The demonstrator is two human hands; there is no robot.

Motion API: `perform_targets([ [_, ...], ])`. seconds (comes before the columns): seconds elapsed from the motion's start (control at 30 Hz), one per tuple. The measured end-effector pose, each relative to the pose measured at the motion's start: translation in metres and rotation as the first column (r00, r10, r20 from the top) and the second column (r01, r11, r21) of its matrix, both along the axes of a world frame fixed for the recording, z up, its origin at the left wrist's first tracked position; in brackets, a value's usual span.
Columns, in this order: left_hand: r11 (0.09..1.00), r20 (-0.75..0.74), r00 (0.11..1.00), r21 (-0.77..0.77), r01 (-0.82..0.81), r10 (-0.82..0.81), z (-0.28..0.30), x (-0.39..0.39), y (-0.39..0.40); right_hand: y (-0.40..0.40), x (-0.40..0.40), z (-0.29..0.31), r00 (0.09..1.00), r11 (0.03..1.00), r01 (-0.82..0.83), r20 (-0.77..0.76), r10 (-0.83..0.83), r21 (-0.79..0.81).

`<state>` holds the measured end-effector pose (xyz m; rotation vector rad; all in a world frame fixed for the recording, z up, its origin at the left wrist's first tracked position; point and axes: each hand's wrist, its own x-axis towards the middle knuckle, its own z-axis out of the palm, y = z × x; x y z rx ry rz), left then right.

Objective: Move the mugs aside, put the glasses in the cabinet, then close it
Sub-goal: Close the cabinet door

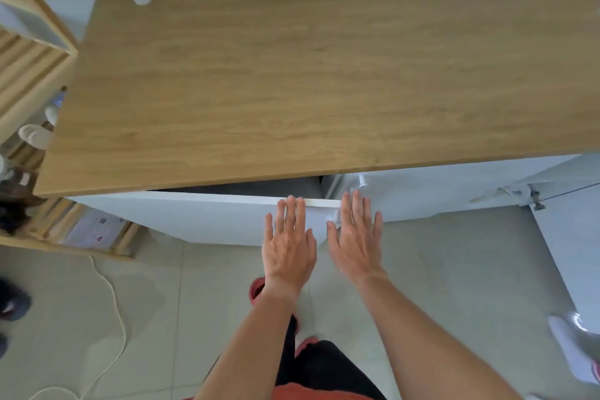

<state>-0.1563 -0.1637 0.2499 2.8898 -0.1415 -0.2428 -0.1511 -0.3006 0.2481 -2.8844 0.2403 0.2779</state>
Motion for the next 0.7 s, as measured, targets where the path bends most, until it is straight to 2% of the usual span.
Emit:
perform_targets([
  [0.13, 0.998, 0.063, 0.996, 0.004, 0.064, -0.064, 0.001, 0.014, 0.012, 0.003, 0.014, 0.004, 1.000, 1.000, 0.010, -0.006, -0.010, -0.026],
  [0.27, 0.995, 0.155, 0.983, -0.004, 0.096, -0.094, 0.004, 0.031, 0.037, 0.003, 0.031, 0.015, 0.995, 0.998, -0.013, 0.102, 0.020, -0.069],
  [0.47, 0.998, 0.216, 0.975, -0.049, -0.039, 0.049, 0.017, 0.082, 0.070, 0.017, 0.081, 0.029, 0.985, 0.996, -0.067, 0.158, 0.075, -0.054],
  [0.7, 0.990, 0.227, 0.964, 0.000, -0.143, 0.139, 0.024, 0.156, 0.105, 0.051, 0.153, 0.035, 0.964, 0.981, -0.195, 0.187, 0.188, 0.020],
])
